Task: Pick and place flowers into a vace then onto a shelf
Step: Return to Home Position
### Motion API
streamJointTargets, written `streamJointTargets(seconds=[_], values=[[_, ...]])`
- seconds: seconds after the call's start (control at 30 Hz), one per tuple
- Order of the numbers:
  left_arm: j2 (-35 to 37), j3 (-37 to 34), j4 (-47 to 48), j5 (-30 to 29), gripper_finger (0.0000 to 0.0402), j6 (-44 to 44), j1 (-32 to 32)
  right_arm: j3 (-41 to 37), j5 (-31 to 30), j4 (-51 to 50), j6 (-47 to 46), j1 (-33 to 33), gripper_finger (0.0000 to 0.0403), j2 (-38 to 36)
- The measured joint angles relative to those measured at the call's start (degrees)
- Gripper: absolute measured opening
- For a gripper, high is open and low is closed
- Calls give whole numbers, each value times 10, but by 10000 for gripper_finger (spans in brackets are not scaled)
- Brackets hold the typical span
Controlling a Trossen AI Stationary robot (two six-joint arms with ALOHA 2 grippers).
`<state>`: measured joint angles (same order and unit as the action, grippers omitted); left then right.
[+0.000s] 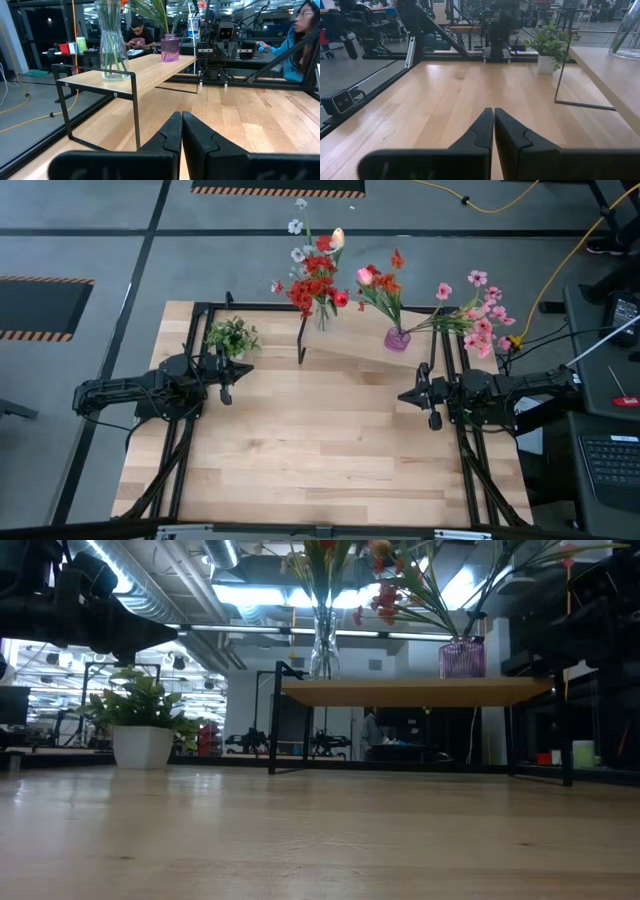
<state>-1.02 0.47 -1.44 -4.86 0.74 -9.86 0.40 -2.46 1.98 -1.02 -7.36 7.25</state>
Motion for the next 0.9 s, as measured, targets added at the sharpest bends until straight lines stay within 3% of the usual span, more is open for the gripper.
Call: streamJointTargets(seconds=[0.9], values=[[0, 0, 0, 0, 6, 0, 0, 0, 0, 0, 0, 0, 20, 0]])
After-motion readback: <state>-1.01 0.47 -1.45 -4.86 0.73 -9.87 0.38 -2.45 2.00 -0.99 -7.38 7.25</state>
